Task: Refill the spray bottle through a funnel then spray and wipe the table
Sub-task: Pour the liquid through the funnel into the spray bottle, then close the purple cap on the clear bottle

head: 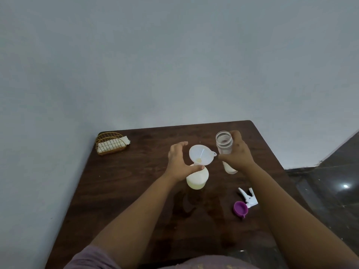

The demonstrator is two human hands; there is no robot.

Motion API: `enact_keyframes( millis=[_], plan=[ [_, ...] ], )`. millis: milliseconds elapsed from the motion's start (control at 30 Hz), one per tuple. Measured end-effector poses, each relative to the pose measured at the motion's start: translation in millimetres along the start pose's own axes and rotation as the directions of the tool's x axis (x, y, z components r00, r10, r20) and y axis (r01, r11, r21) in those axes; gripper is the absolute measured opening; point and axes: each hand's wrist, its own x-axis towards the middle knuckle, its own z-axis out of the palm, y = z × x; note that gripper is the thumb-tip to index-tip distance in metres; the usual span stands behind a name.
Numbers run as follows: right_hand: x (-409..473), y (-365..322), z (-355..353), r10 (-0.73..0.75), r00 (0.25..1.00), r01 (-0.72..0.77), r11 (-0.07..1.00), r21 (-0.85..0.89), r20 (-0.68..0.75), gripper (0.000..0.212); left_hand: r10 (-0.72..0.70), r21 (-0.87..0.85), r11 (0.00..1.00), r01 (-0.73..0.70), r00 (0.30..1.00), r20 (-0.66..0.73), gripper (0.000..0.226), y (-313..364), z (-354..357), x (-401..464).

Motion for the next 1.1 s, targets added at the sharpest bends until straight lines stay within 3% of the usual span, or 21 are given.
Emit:
enact_keyframes(
  millis=[133, 233, 333, 400, 500, 533, 600, 700, 833, 900, 967, 1100],
  plan=[
    [-38.1, -11.2, 15.4, 0.098, 0.984, -0.091, 0.995, 0.046, -0.151, 0.065, 0.092, 0.014, 0.996, -0.091, 0.978, -0.186, 0.068, -1.4, -2.1, -31.7],
    [-71.9, -27.0, 36.9, 0.053, 0.975, -0.048, 0.998, 0.029, -0.214, 0.064, 0.173, 0.007, 0.984, -0.176, 0.959, -0.224, 0.064, -10.1, -1.5, -59.2],
    [-102.8, -38.7, 66.3, 0.003, 0.981, -0.001, 1.0, 0.011, -0.195, 0.062, 0.242, -0.123, 0.961, -0.249, 0.968, -0.068, 0.065, -24.4, -0.8, -79.1],
    [-116.9, -43.1, 83.4, 0.026, 0.993, -0.02, 0.998, 0.052, -0.112, 0.054, 0.231, -0.278, 0.94, -0.197, 0.969, 0.093, 0.062, -29.1, -0.9, -89.0],
    [-129.4, -40.5, 105.3, 0.003, 0.996, 0.005, 0.996, 0.092, -0.086, 0.041, 0.191, -0.352, 0.931, -0.096, 0.95, 0.246, 0.052, -36.5, -5.4, -96.4],
    [-130.5, -36.2, 109.0, -0.072, 0.994, 0.075, 0.997, 0.024, -0.079, 0.044, 0.178, -0.348, 0.934, -0.079, 0.949, 0.26, 0.052, -39.1, -7.8, -97.5],
    [-129.4, -18.9, 111.1, -0.152, 0.986, 0.162, 0.967, -0.195, 0.069, 0.067, 0.156, -0.32, 0.945, -0.066, 0.952, 0.264, 0.051, -44.9, -12.9, -97.7],
    [-129.8, 14.3, 93.7, 0.114, 0.974, -0.026, 0.914, -0.405, 0.195, 0.086, 0.103, -0.248, 0.967, -0.052, 0.975, 0.199, 0.051, -54.8, -18.8, -95.8],
    [-139.9, 58.2, 73.8, 0.361, 0.931, -0.276, 0.798, -0.536, 0.058, 0.064, 0.034, -0.204, 0.979, 0.002, 0.984, 0.176, 0.047, -60.8, -23.8, -90.3],
    [-144.1, 73.9, 71.4, 0.48, 0.873, -0.362, 0.757, -0.543, 0.088, 0.058, 0.035, -0.186, 0.982, -0.004, 0.986, 0.161, 0.048, -60.2, -26.5, -88.8],
    [-148.5, 84.8, 73.7, 0.525, 0.841, -0.38, 0.747, -0.546, 0.133, 0.052, 0.061, -0.162, 0.986, -0.036, 0.987, 0.151, 0.051, -61.2, -27.6, -87.6],
    [-156.0, 85.5, 79.1, 0.501, 0.863, -0.397, 0.757, -0.519, 0.07, 0.032, 0.084, -0.128, 0.99, -0.066, 0.987, 0.137, 0.05, -65.6, -29.6, -86.0]
  ],
)
